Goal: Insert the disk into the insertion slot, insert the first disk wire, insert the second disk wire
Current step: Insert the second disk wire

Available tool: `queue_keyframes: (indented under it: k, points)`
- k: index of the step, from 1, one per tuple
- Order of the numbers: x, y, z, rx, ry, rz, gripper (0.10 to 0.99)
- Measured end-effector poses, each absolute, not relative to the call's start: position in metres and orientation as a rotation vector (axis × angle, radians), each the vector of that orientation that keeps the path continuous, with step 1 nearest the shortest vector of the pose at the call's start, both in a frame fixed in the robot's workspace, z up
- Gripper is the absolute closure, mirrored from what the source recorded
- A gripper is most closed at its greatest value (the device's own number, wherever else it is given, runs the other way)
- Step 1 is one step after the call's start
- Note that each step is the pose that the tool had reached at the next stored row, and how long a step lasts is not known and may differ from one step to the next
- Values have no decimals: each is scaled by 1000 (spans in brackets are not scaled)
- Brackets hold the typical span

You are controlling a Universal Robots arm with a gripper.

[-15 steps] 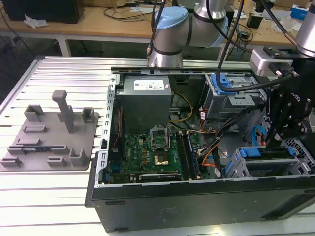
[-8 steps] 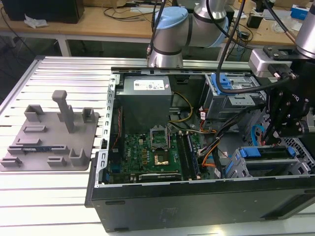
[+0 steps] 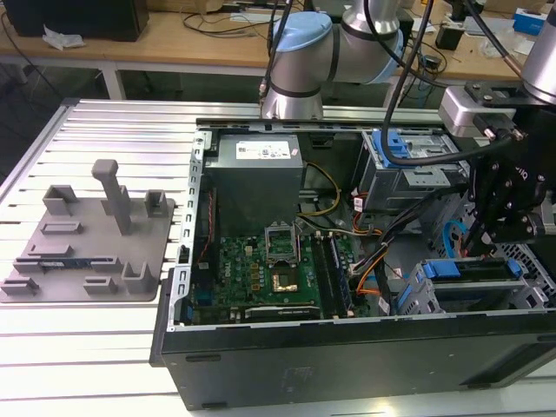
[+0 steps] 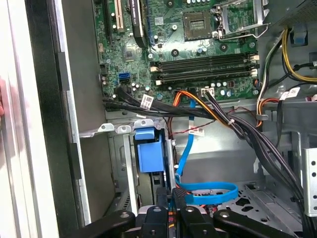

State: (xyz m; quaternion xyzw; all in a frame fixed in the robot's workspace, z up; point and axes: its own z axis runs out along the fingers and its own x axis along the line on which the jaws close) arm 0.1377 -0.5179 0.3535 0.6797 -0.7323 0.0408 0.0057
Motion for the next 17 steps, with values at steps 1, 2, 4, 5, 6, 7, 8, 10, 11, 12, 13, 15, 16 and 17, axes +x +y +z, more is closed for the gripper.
queue_keyframes:
  k: [1,2,4,5,6,7,8,10,11,12,13,15,16,17]
  points:
    - [138,-518,353,2142,-2279,127,925]
    - [138,-518,353,2153,-2269,127,925]
    - [138,-518,353,2181,-2244,127,925]
    - [138,-518,353,2193,-2232,127,925]
    - [138,-518,353,2205,-2221,127,925]
    - [138,-518,353,2210,-2216,127,925]
    - [138,-518,353,2212,-2215,127,925]
    - [138,-518,353,2212,-2215,127,925]
    - [138,-518,353,2212,-2215,127,925]
    - [138,-519,353,2212,-2214,127,925]
    - [138,-520,353,2212,-2214,127,925]
    - [138,-521,353,2212,-2215,125,925]
    - [138,-522,352,2212,-2216,123,925]
    - [138,-522,352,2213,-2215,123,925]
